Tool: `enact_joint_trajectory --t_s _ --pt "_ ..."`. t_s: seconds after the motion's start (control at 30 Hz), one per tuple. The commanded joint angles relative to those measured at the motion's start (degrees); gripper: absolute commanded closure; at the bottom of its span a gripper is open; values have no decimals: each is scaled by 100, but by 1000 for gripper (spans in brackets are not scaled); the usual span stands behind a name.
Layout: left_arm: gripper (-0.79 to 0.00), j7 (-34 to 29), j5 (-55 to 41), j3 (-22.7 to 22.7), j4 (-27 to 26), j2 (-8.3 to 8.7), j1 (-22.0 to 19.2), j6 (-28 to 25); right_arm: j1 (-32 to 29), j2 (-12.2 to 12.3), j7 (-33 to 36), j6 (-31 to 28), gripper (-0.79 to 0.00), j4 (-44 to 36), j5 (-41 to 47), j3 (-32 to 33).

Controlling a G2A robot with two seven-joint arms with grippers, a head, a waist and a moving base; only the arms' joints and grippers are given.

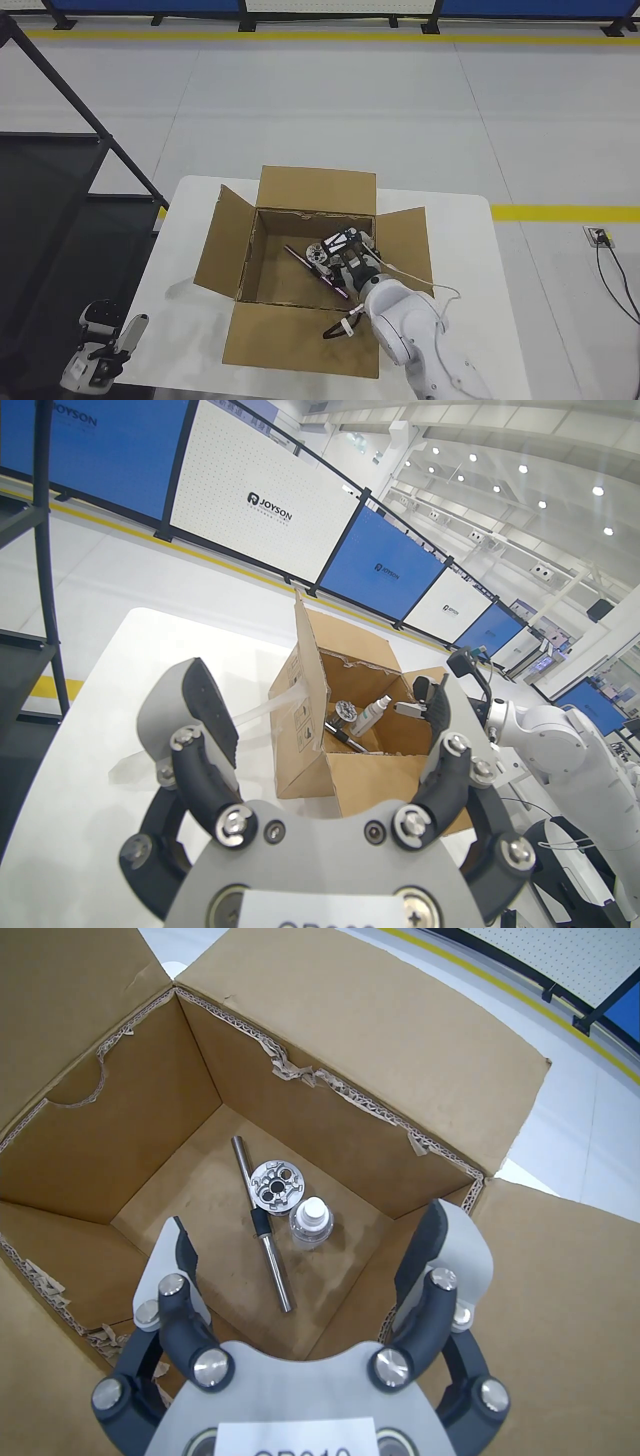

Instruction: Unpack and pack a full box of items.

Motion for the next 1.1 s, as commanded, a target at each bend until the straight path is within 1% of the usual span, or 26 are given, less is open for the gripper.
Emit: enact_joint_trajectory --t_s 0.0,0.13,0.2,0.27,0.37,0.53,0.6,0.67,0.8,0.87,0.93,1.07 --pt "-785 0 0 0 0 0 0 0 -1 0 0 0 -785 -1 0 0" --pt "-785 0 0 0 0 0 0 0 -35 0 -52 -10 -785 17 52 8" --pt "-785 -159 -78 61 60 4 -126 208 -55 0 -210 -63 -785 18 298 107" --pt "-785 -425 -122 107 122 27 -359 337 -85 1 -386 -79 -785 -76 555 233" --pt "-785 -762 75 190 242 68 -784 479 -208 17 -622 -230 -785 -313 1090 487" --pt "-785 -1480 177 495 438 141 -1411 440 -577 75 -939 -502 -785 -747 2029 1058" --pt "-785 -1617 290 614 483 160 -1622 434 -752 107 -1023 -617 -785 -926 2414 1356" --pt "-785 -1800 334 760 515 176 -1772 432 -928 137 -1051 -612 -785 -1108 2782 1669" --pt "-785 -2212 214 1030 596 204 -2045 518 -1212 219 -839 -865 -785 -1390 3579 2359" --pt "-785 -2529 97 1146 634 225 -2168 501 -1316 262 -686 -973 -785 -1452 4026 2737" --pt "-785 -2732 -3 1202 664 244 -2285 528 -1404 308 -492 -1170 -785 -1422 4560 3095" --pt "-785 -3138 -124 1339 678 280 -2434 515 -1396 405 80 -1289 -785 -1099 5451 3717"
